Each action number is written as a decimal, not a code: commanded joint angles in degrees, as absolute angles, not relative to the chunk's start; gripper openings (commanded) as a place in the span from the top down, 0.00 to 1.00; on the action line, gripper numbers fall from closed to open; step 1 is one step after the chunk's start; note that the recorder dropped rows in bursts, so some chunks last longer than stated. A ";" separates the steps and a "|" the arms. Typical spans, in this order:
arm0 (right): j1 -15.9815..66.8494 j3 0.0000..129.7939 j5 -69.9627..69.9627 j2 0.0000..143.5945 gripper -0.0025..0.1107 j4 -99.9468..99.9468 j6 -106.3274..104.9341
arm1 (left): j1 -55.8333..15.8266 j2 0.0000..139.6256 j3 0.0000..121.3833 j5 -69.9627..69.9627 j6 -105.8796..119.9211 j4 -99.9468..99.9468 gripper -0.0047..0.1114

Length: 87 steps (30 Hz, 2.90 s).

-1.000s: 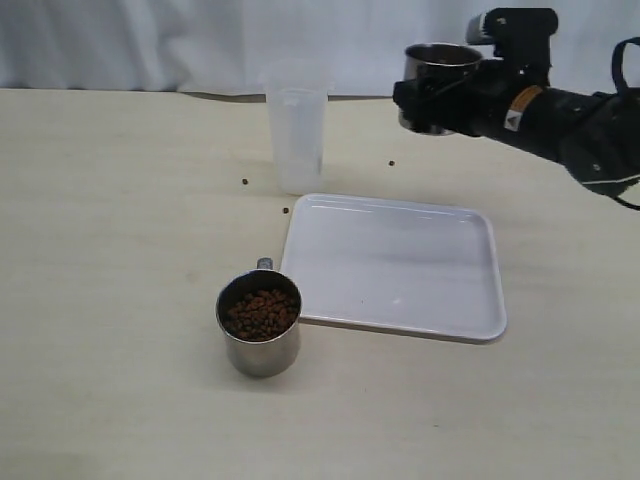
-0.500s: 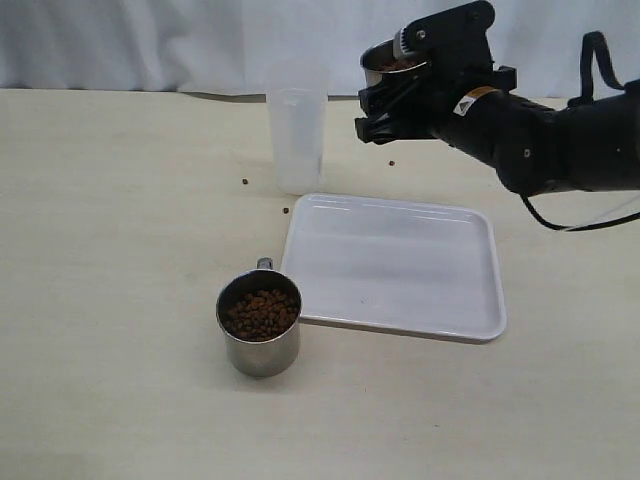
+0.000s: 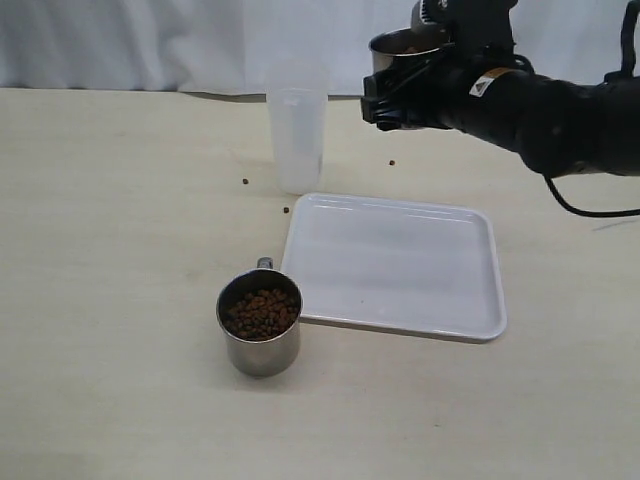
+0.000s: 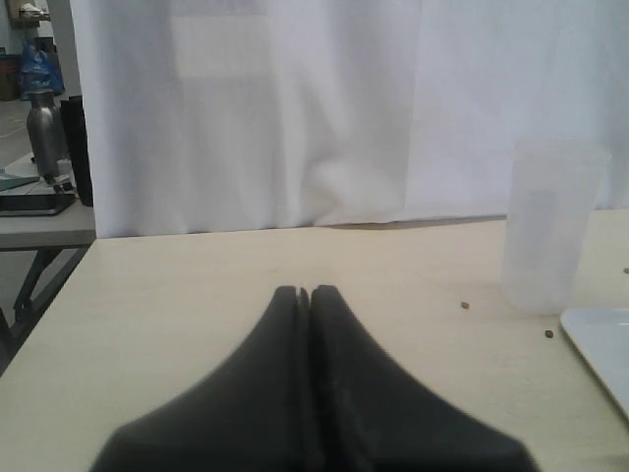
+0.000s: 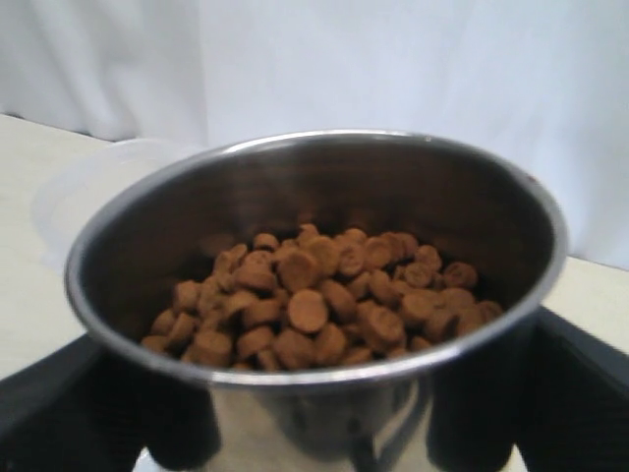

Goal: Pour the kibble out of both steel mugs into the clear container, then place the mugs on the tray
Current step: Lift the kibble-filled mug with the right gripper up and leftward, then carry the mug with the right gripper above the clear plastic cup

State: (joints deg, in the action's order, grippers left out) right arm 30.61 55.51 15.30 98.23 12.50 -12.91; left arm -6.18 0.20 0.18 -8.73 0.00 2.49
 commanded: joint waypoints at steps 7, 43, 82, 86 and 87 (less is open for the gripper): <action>30.83 55.81 12.88 97.09 0.93 12.36 -13.68 | -6.74 0.00 0.00 -8.11 0.00 2.48 0.96; 29.45 54.61 10.01 96.16 0.93 -33.83 39.17 | -6.74 0.00 0.00 -8.25 0.00 2.48 0.96; 37.51 69.84 -21.12 99.99 0.93 -99.95 94.13 | -6.74 0.00 0.00 -8.13 0.00 2.48 0.96; 37.51 73.05 -21.12 103.69 0.93 -99.95 85.76 | -6.74 0.00 0.00 -8.13 0.00 2.48 0.96; 37.51 73.85 -21.12 104.53 0.93 -99.95 84.20 | -6.74 0.00 0.00 -8.13 0.00 2.48 0.96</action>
